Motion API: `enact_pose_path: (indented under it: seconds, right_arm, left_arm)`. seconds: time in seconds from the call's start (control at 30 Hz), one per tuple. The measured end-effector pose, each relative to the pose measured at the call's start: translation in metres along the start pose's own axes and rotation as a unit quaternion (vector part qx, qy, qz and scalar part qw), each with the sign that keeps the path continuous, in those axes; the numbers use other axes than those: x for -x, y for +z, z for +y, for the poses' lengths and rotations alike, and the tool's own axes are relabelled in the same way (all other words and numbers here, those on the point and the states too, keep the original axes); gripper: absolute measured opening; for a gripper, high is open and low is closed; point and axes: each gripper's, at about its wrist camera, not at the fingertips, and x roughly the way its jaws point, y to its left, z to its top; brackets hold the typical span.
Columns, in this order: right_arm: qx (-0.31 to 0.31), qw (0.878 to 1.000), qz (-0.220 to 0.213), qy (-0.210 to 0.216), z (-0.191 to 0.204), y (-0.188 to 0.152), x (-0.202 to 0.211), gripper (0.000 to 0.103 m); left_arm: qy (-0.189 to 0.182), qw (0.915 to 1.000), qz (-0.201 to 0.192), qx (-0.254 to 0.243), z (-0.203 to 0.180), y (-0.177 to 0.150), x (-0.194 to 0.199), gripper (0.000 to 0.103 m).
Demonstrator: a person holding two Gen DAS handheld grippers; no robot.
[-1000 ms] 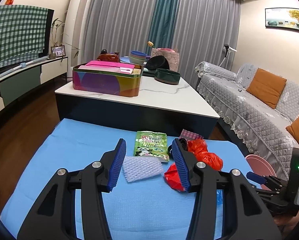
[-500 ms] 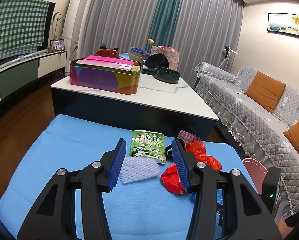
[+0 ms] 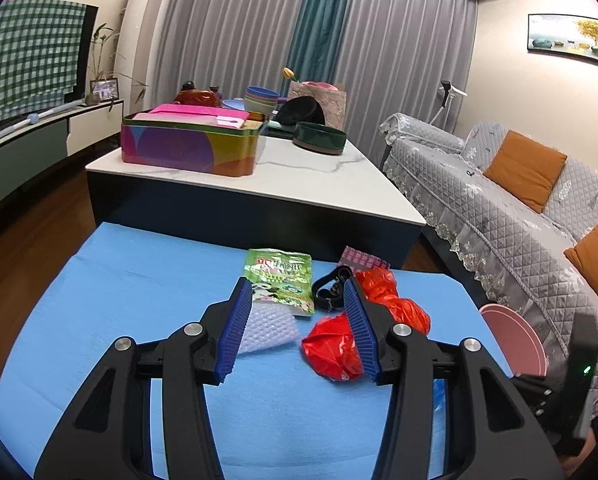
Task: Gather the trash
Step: 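Return both tools to the table and grasp the blue plastic bag with the right tool, then grasp the red plastic bag with the left tool while the right tool holds the blue bag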
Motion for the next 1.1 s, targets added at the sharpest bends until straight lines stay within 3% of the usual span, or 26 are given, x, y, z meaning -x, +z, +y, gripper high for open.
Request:
enact_pose_path:
  seconds: [0.43,0.67,0.83,1.1]
  right_arm:
    - [-0.060,0.997,-0.043,-0.026,-0.045,0.008,0.029,0.003]
    - [-0.082,0.995,-0.048,-0.033,-0.065,0.009,0.029,0.003]
    - [-0.075,0.995,-0.052,-0.036,-0.069,0.011,0.028,0.003]
    - [-0.082,0.995,-0.053,-0.035,-0.077,0.014,0.027,0.003]
  left_arm:
    - [-0.004,0.9994,0.025,-0.023,-0.026,-0.018,-0.023,0.047]
    - [-0.030,0.9978,0.038,-0.045,-0.048,-0.033,-0.040,0.048]
    - [-0.045,0.9968,0.038,-0.054,-0.062,-0.038,-0.052,0.060]
    - [-0.049,0.9941,0.051,-0.083,-0.085,-0.044,-0.070,0.063]
